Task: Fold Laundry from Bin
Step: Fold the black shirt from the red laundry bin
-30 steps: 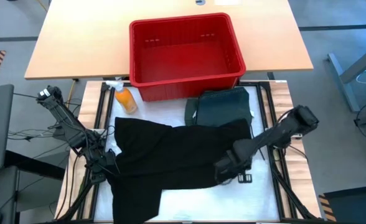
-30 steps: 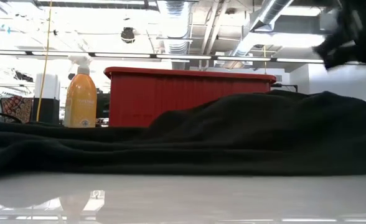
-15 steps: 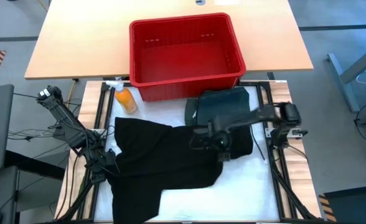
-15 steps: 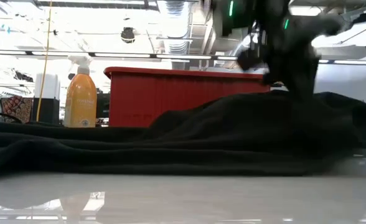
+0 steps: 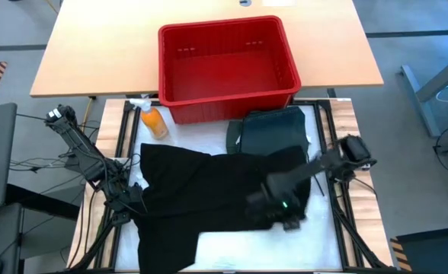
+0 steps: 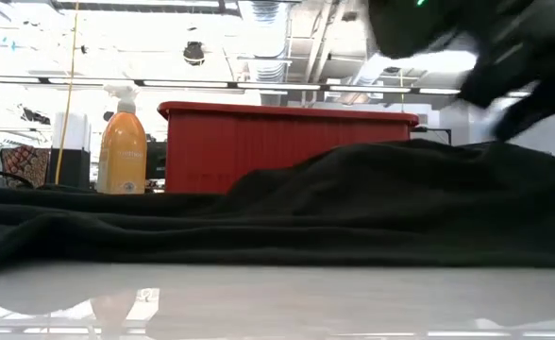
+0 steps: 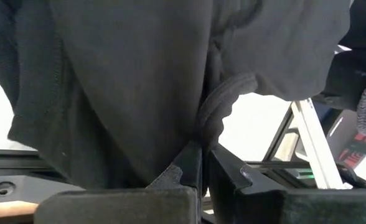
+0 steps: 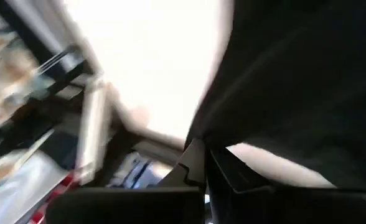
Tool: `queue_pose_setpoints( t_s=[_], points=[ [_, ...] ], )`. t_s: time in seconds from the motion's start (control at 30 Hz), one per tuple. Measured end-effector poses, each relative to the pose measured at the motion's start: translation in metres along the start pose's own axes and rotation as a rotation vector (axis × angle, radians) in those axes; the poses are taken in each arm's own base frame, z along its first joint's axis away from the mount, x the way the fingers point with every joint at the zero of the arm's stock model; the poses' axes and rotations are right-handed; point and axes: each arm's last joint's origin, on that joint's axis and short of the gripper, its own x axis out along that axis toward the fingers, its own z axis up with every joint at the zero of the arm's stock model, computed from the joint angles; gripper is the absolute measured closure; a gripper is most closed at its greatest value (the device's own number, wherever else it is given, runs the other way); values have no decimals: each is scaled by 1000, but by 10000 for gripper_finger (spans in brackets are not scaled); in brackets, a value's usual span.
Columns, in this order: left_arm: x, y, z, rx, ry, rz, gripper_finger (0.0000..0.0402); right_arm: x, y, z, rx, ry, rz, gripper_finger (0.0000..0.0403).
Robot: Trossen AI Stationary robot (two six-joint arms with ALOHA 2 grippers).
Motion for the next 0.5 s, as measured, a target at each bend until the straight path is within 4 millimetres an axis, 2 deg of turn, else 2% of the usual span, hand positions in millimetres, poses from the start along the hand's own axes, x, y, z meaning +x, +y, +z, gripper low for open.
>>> queue_pose_setpoints(
  t_s=[0.13, 0.23, 0.33, 0.5],
  points=[
    [0, -1, 0, 13, 2, -7, 401, 18, 48, -31, -12, 86, 82, 384],
    [0, -7, -1, 56, 56, -87, 401, 32, 73, -53, -12, 137, 71, 382],
    [-1, -13, -4, 89, 142, -155, 401, 42, 86, -65, -1, 161, 42, 374],
    [-2, -14, -9, 97, 290, -187, 401, 46, 94, -61, 86, 122, 78, 365]
  ],
)
